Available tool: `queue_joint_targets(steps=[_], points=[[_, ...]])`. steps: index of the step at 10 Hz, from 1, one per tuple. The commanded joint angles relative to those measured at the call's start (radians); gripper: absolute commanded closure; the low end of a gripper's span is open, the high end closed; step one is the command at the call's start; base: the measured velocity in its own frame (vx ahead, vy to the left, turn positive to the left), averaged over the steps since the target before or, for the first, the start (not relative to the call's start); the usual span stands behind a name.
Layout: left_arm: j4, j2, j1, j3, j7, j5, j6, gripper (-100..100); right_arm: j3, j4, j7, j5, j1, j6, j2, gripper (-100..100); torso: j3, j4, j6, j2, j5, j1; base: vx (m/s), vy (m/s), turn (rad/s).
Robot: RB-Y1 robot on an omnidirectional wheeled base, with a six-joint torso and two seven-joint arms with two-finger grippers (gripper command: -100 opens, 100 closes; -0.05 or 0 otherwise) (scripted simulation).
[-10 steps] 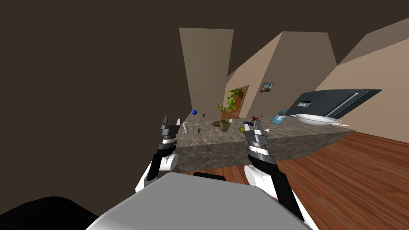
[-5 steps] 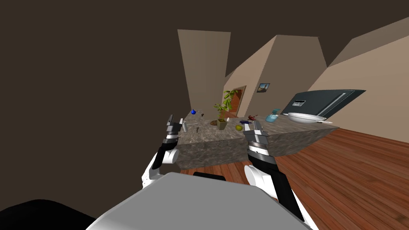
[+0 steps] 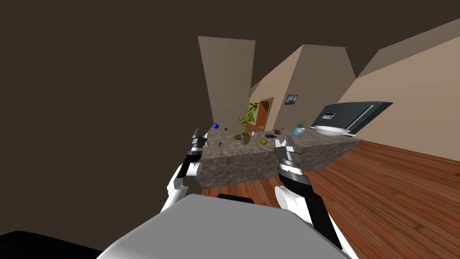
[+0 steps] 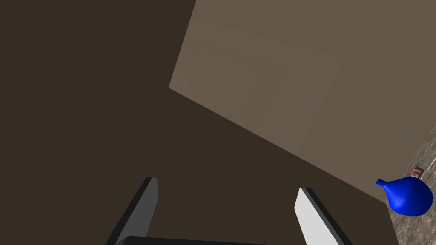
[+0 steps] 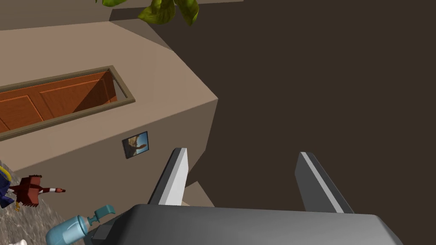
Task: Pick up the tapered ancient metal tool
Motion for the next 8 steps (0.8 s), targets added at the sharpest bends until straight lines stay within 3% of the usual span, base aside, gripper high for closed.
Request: queue_joint_targets(steps=[1,2,3,4,5,6,7,8], points=[[0.033,0.009,-0.043,0.017,0.034,0.000,0.050,-100,0.000,0.000,0.000,0.000,0.000,0.000,0.000,0,0.000,0.000,0.000,0.000,0.000,0.000,-0.037,-0.034,-0.052],[0.033,0.009,-0.043,0.017,0.034,0.000,0.059,-100,0.000,0.000,0.000,0.000,0.000,0.000,0.000,0,0.000,0.000,0.000,0.000,0.000,0.000,-0.045,-0.044,-0.029],[0.074,0.018,-0.088,0.035,0.069,0.001,0.101,-100,0.000,0.000,0.000,0.000,0.000,0.000,0.000,0,0.000,0.000,0.000,0.000,0.000,-0.001,-0.066,-0.057,-0.042],[0.074,0.018,-0.088,0.035,0.069,0.001,0.108,-100,0.000,0.000,0.000,0.000,0.000,0.000,0.000,0,0.000,0.000,0.000,0.001,0.000,-0.002,-0.053,-0.059,-0.031],[0.114,0.025,-0.128,0.054,0.106,0.002,0.148,-100,0.000,0.000,0.000,0.000,0.000,0.000,0.000,0,0.000,0.000,0.000,0.000,0.000,-0.002,-0.065,-0.075,-0.048],[0.117,0.025,-0.135,0.054,0.106,0.002,0.159,-100,0.000,0.000,0.000,0.000,0.000,0.000,0.000,0,0.000,0.000,0.000,0.001,0.000,-0.003,-0.059,-0.065,-0.025],[0.161,0.032,-0.177,0.074,0.143,0.002,0.193,-100,0.000,0.000,0.000,0.000,0.000,0.000,0.000,0,0.000,0.000,0.000,0.001,0.000,-0.002,-0.057,-0.067,-0.054],[0.161,0.032,-0.182,0.074,0.143,0.002,0.211,-100,0.000,0.000,0.000,0.000,0.000,0.000,0.000,0,0.000,0.000,0.000,0.001,0.000,-0.002,-0.049,-0.060,-0.023]])
